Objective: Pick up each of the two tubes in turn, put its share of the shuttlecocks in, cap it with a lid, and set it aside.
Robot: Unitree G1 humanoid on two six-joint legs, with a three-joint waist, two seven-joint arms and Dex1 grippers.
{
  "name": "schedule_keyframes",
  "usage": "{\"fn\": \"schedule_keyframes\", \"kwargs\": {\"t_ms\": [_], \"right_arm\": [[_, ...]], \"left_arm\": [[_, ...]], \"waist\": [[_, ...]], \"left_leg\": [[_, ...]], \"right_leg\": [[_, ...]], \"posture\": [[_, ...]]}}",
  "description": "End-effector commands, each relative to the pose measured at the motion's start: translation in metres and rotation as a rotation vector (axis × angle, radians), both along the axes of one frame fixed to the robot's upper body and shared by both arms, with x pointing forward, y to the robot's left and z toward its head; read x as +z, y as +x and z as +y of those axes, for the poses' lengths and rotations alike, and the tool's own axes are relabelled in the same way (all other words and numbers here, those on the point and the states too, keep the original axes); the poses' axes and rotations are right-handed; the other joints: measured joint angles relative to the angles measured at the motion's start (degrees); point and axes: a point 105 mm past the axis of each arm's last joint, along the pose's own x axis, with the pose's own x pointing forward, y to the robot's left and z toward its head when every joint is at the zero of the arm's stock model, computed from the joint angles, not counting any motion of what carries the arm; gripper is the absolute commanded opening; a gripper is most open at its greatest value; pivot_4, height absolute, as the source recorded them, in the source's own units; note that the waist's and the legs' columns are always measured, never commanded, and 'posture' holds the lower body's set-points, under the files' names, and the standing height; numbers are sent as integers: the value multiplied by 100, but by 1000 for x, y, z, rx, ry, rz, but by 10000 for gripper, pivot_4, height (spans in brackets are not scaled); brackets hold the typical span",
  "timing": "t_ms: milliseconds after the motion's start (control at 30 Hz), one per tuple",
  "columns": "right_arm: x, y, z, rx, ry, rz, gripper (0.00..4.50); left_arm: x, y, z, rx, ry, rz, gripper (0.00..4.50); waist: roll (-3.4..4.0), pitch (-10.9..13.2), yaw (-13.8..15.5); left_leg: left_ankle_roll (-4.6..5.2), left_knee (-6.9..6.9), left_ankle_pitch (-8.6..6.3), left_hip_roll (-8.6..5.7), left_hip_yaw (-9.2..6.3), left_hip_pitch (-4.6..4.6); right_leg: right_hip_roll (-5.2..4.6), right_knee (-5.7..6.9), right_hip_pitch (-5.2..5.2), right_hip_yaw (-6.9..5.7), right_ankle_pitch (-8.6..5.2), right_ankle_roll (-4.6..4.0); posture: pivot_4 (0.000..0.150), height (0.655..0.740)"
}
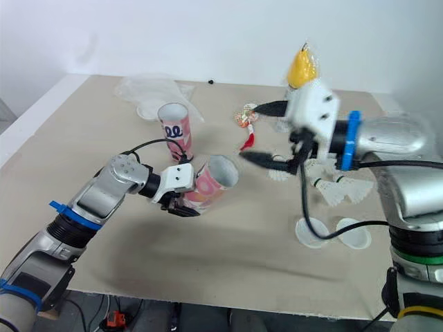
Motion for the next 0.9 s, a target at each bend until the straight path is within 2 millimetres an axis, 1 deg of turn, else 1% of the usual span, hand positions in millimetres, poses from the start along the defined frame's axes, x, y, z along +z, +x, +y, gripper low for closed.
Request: {"fn": "schedule_keyframes", "kwargs": {"t_ms": [33, 67, 100, 167, 200, 300, 400, 667, 900], "right_arm": [[-30, 13, -25, -284, 143, 103, 44330], [-48, 14, -28, -352, 139, 138, 44330], [-63, 14, -29, -416, 131, 155, 44330], [-80, 18, -29, -558, 186, 161, 44330], [-85, 20, -29, -614, 216, 162, 44330], [-97, 21, -24, -702, 247, 169, 44330], [-105, 23, -17, -778, 283, 169, 44330], [-113, 29, 6, -824, 432, 236, 44330], [-122, 44, 7, -885, 526, 293, 44330]], "left_arm": [[-2, -2, 2, -13, 16, 6, 30421], [-2, -2, 2, -14, 17, 5, 30421], [-2, -2, 2, -15, 18, 5, 30421], [-2, -2, 2, -18, 21, 4, 30421], [-2, -2, 2, -19, 22, 3, 30421], [-2, -2, 2, -21, 25, 2, 30421], [-2, -3, 3, -20, 26, 1, 30421], [-4, -5, 5, -9, 32, 9, 30421], [-4, -8, 7, -3, 35, 15, 30421]], "waist": [[0, 0, -1], [0, -1, -1], [-1, -1, -2], [10, -1, -15], [12, -2, -25], [17, -3, -57], [15, -3, -79], [15, -3, -113], [15, -3, -131]], "left_leg": [[0, 1, 0, 0, -1, 0], [0, 2, 0, 1, -3, 1], [0, 2, 0, 1, -6, 1], [0, -1, 0, 0, -4, 0], [0, -1, 0, -2, 2, -2], [-2, 5, 2, -2, 3, -2], [-1, 6, 9, -1, 0, -2], [0, 3, 9, 1, -1, -2], [0, 3, 9, 3, -1, -1]], "right_leg": [[2, 4, -2, 0, 0, 0], [4, 5, 0, -1, 0, 0], [5, 6, 0, -3, -1, 0], [5, 8, -3, -1, -5, 2], [3, 13, -9, 7, -5, 4], [5, 26, -15, 11, -8, 14], [6, 28, -13, 7, -19, 36], [8, 29, -14, 7, -21, 33], [9, 30, -14, 6, -20, 33]], "posture": [[1500, 7400], [1500, 7400], [1500, 7400], [1500, 7400], [1500, 7400], [1500, 7400], [1500, 7400], [1500, 7400], [1500, 7400]]}}
